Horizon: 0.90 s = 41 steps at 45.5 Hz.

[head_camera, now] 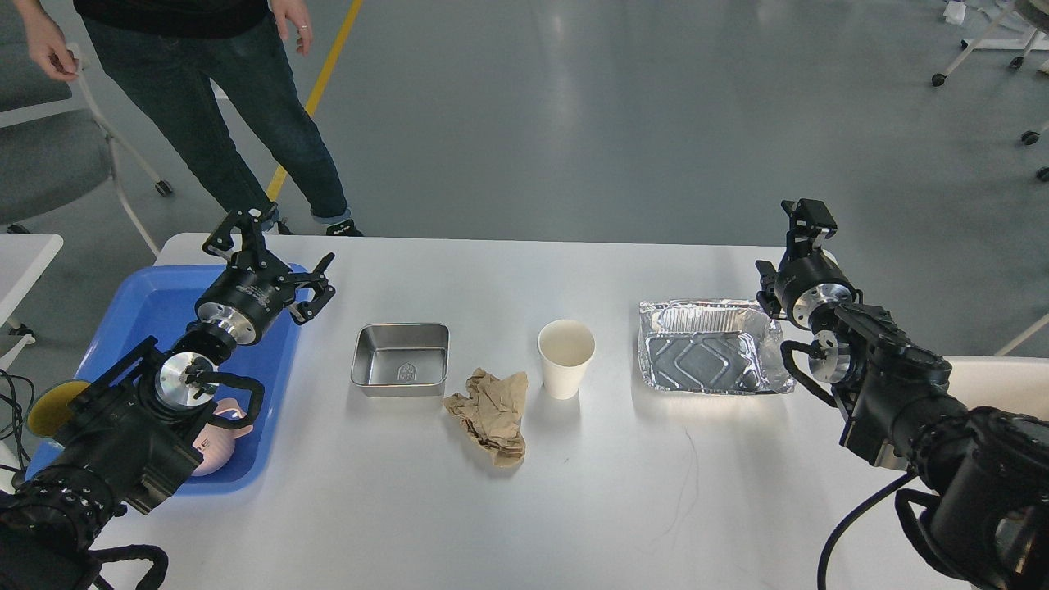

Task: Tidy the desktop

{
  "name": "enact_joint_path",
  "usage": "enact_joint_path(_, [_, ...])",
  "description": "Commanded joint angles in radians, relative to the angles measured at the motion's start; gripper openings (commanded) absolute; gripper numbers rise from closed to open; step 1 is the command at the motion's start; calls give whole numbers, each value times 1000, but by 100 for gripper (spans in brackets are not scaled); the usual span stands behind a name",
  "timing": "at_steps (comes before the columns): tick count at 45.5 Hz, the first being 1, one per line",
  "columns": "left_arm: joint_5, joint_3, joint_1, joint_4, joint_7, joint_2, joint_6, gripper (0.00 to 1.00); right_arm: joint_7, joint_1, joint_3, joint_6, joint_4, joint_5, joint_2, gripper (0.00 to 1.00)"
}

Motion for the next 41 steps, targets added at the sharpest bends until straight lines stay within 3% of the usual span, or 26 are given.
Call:
enact_joint_path(1, [9, 17, -8, -1, -1, 6, -1, 98, 0, 3, 0, 0, 1, 0, 0, 100])
enact_joint_path(7, [62, 88, -46, -4, 18, 15, -2, 98, 0, 9, 0, 0, 1, 0, -2, 100])
enact_joint_path(17, [173, 480, -204, -18, 39, 139, -33, 98, 0, 12, 0, 0, 1, 0, -3, 100])
enact_joint_path(21, [177, 624, -274, -27, 99, 205, -111, 98, 0, 9, 0, 1, 1, 0, -3, 100])
enact_joint_path(26, [180, 802, -362, -27, 223, 305, -229, 98, 0, 8, 0, 5, 1, 0, -3, 100])
enact_joint_path(29, [180, 891, -409, -26, 277, 359, -294, 98, 0, 8, 0, 5, 1, 0, -5, 100])
enact_joint_path(36, [239, 1051, -509, -16, 366, 445, -421, 98, 0, 8, 0, 6, 1, 0, -5, 100])
enact_joint_path(41, [326, 1077, -541, -15, 415, 494, -447, 98, 0, 6, 0, 6, 1, 0, -11, 100])
